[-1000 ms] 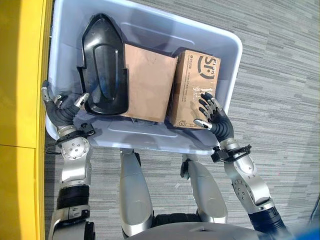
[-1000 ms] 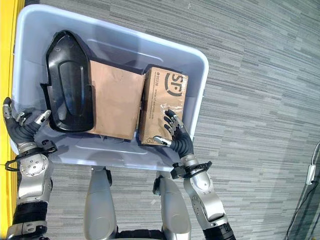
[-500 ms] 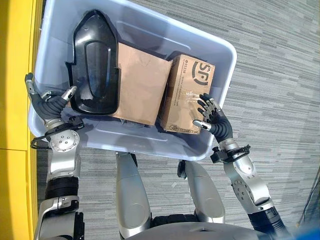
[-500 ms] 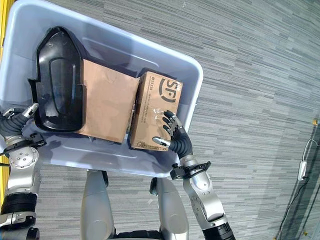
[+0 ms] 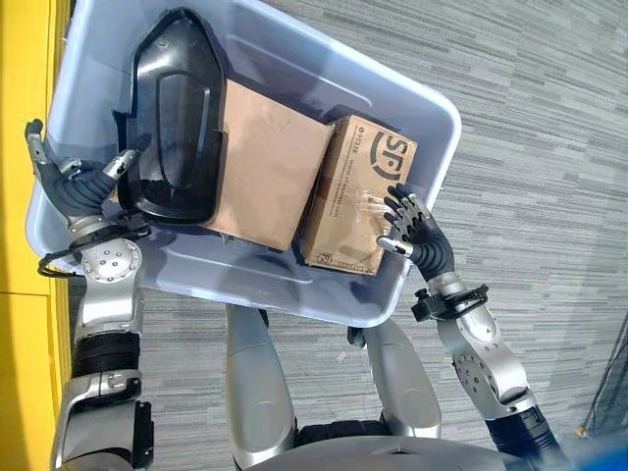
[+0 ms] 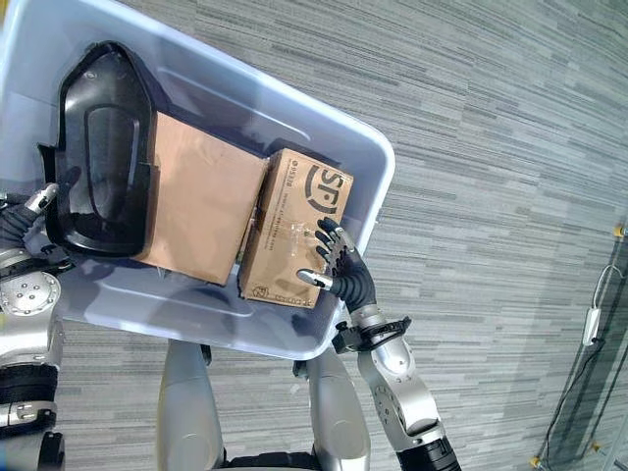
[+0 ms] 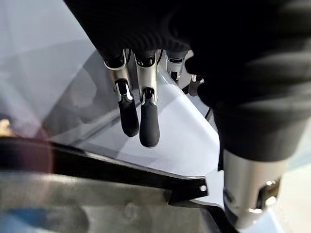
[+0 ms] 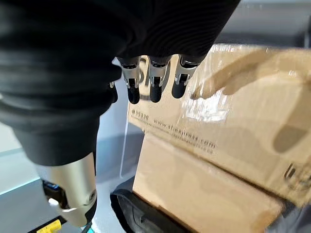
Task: Move parts from the plastic box to the shelf.
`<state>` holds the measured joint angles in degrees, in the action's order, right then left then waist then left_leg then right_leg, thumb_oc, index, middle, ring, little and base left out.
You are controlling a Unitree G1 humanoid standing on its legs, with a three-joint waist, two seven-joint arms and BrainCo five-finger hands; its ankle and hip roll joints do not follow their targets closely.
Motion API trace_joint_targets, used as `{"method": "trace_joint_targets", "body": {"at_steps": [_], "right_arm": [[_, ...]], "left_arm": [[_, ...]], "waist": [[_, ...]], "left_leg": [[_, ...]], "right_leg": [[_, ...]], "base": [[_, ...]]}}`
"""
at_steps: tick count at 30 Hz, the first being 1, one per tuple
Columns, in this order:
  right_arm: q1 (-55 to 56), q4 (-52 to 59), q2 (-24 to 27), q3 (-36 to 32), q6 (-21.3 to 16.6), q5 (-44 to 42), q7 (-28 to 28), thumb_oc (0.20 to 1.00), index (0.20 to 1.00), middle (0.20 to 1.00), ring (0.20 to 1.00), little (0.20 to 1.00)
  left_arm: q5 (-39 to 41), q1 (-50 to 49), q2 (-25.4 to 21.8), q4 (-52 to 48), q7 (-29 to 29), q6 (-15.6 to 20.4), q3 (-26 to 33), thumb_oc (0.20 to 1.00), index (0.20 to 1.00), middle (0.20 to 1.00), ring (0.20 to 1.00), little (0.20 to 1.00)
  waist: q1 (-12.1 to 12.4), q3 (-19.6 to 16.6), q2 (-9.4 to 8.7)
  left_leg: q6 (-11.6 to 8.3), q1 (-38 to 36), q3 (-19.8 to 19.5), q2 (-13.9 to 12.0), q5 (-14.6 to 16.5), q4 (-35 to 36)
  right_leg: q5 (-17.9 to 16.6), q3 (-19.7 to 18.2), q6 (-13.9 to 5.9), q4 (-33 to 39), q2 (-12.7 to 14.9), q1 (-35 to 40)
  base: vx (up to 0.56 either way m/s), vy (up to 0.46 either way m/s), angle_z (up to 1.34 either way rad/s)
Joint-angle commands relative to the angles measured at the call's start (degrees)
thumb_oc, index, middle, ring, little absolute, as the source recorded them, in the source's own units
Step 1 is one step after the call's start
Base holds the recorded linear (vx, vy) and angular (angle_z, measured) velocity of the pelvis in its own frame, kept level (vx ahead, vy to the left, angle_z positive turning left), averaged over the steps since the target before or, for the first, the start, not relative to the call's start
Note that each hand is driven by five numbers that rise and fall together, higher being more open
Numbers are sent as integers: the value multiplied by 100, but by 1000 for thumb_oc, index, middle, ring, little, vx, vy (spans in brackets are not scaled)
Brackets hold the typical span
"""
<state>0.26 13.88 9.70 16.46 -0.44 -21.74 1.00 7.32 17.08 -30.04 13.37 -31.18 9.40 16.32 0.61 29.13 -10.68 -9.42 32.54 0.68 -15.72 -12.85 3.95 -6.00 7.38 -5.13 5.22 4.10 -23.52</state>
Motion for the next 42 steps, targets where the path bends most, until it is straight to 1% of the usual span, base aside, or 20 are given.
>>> {"method": "trace_joint_targets", "body": {"at_steps": [1, 7, 8, 10, 11, 12, 13, 14, 15, 18, 19, 21, 22, 23, 26, 31, 42], "right_arm": [[55, 398, -20, -229, -235, -127, 21, 1000, 1000, 1000, 1000, 1000], [-27, 414, 49, -284, -246, -45, -56, 1000, 1000, 1000, 1000, 1000], [-66, 415, 50, -299, -244, -45, -57, 1000, 1000, 1000, 1000, 1000], [-83, 435, 89, -317, -252, 5, -98, 1000, 1000, 1000, 1000, 1000], [-37, 443, 97, -313, -254, 21, -101, 1000, 1000, 1000, 1000, 1000], [-81, 442, 95, -332, -251, 21, -101, 1000, 1000, 1000, 1000, 1000], [-28, 449, 123, -340, -252, 43, -109, 1000, 1000, 1000, 1000, 1000], [-32, 448, 126, -343, -252, 43, -109, 1000, 1000, 1000, 1000, 1000], [-18, 501, 151, -360, -252, 66, -123, 1000, 1000, 1000, 1000, 1000], [-50, 512, 156, -391, -252, 70, -133, 1000, 1000, 1000, 1000, 1000], [-2, 543, 177, -416, -259, 89, -147, 1000, 1000, 1000, 1000, 1000], [5, 544, 194, -427, -254, 92, -148, 1000, 1000, 1000, 1000, 1000], [45, 567, 222, -469, -252, 97, -151, 1000, 1000, 1000, 1000, 1000], [2, 562, 218, -485, -250, 96, -150, 1000, 1000, 1000, 1000, 1000], [81, 570, 232, -511, -237, 99, -152, 1000, 1000, 1000, 1000, 1000], [135, 595, 217, -609, -211, 124, -148, 1000, 1000, 1000, 1000, 1000], [144, 620, 181, -621, -182, 136, -142, 1000, 1000, 1000, 1000, 1000]], "left_arm": [[-214, -242, 71, 154, -6, -182, 77, 1000, 1000, 1000, 1000, 1000], [-380, -495, 496, -696, -9, -149, 260, 1000, 1000, 1000, 1000, 1000], [-386, -465, 503, -716, -6, -162, 271, 1000, 1000, 1000, 1000, 1000], [-326, -607, 743, -1001, 96, -138, 249, 1000, 1000, 1000, 1000, 1000], [-286, -711, 810, -1032, 128, -125, 235, 1000, 1000, 1000, 1000, 1000], [-288, -668, 809, -1034, 130, -128, 242, 1000, 1000, 1000, 1000, 1000], [-194, -779, 952, -1126, 183, -111, 218, 1000, 1000, 1000, 1000, 1000], [-195, -777, 958, -1133, 184, -115, 219, 1000, 1000, 1000, 1000, 1000], [-81, -902, 1155, -1313, 330, -120, 148, 1000, 1000, 1000, 1000, 1000], [-58, -918, 1208, -1357, 377, -128, 127, 1000, 1000, 1000, 1000, 1000], [-30, -1048, 1270, -1383, 459, -145, 60, 1000, 1000, 1000, 1000, 1000], [4, -1086, 1294, -1386, 513, -156, 12, 1000, 1000, 1000, 1000, 1000], [129, -1207, 1382, -1386, 631, -172, -72, 1000, 1000, 1000, 1000, 1000], [128, -1163, 1378, -1382, 632, -174, -64, 1000, 1000, 1000, 1000, 1000], [284, -1309, 1488, -1444, 832, -210, -249, 1000, 1000, 1000, 1000, 1000], [243, -1475, 1488, -1633, 1077, -290, -494, 1000, 1000, 1000, 1000, 1000], [10, -1357, 1397, -1798, 979, -317, -382, 1000, 1000, 1000, 1000, 1000]], "waist": [[7, 66, -156], [64, 66, -13], [54, 66, -14], [79, 66, 68], [101, 66, 102], [92, 66, 100], [110, 66, 153], [107, 66, 157], [130, 66, 238], [120, 66, 258], [126, 66, 293], [128, 66, 310], [123, 66, 347], [111, 66, 344], [115, 66, 388], [103, 66, 430], [91, 66, 444]], "left_leg": [[30, -939, 305, -64, 916, 105], [48, -989, 302, -23, 946, 105], [57, -921, 290, -11, 903, 105], [70, -965, 300, 3, 909, 105], [67, -1059, 314, -1, 958, 105], [77, -984, 301, 11, 913, 105], [75, -1086, 317, 11, 961, 105], [76, -1079, 314, 12, 957, 105], [87, -1135, 316, 25, 951, 105], [102, -1080, 297, 44, 905, 105], [105, -1161, 301, 40, 943, 105], [111, -1173, 302, 36, 939, 105], [123, -1206, 308, 44, 930, 105], [131, -1138, 292, 56, 892, 105], [137, -1224, 306, 51, 915, 105], [168, -1274, 290, 50, 913, 105], [171, -1364, 295, 67, 941, 105]], "right_leg": [[-190, -35, 245, -22, 620, 365], [-138, -39, 230, -34, 616, 426], [-171, -41, 232, -40, 626, 359], [-162, -42, 219, -54, 622, 397], [-123, -45, 216, -50, 609, 492], [-155, -46, 217, -59, 619, 418], [-120, -55, 215, -57, 611, 509], [-121, -53, 214, -61, 612, 502], [-114, -55, 214, -58, 619, 558], [-143, -58, 214, -73, 627, 506], [-121, -65, 211, -60, 626, 594], [-130, -67, 207, -60, 626, 607], [-145, -81, 203, -67, 624, 629], [-167, -78, 203, -81, 634, 563], [-168, -76, 201, -79, 627, 650], [-199, -75, 204, -91, 614, 679], [-205, -62, 214, -75, 625, 763]], "base": [[0, 0, 0], [0, 0, 0], [0, 0, 0], [0, 0, 0], [0, 0, 0], [0, 0, 0], [0, 0, 0], [0, 0, 0], [0, 0, 0], [0, 0, 0], [0, 0, 0], [0, 0, 0], [0, 0, 0], [0, 0, 0], [-4, -5, 1], [-2, -4, 1], [0, 0, 0]]}}
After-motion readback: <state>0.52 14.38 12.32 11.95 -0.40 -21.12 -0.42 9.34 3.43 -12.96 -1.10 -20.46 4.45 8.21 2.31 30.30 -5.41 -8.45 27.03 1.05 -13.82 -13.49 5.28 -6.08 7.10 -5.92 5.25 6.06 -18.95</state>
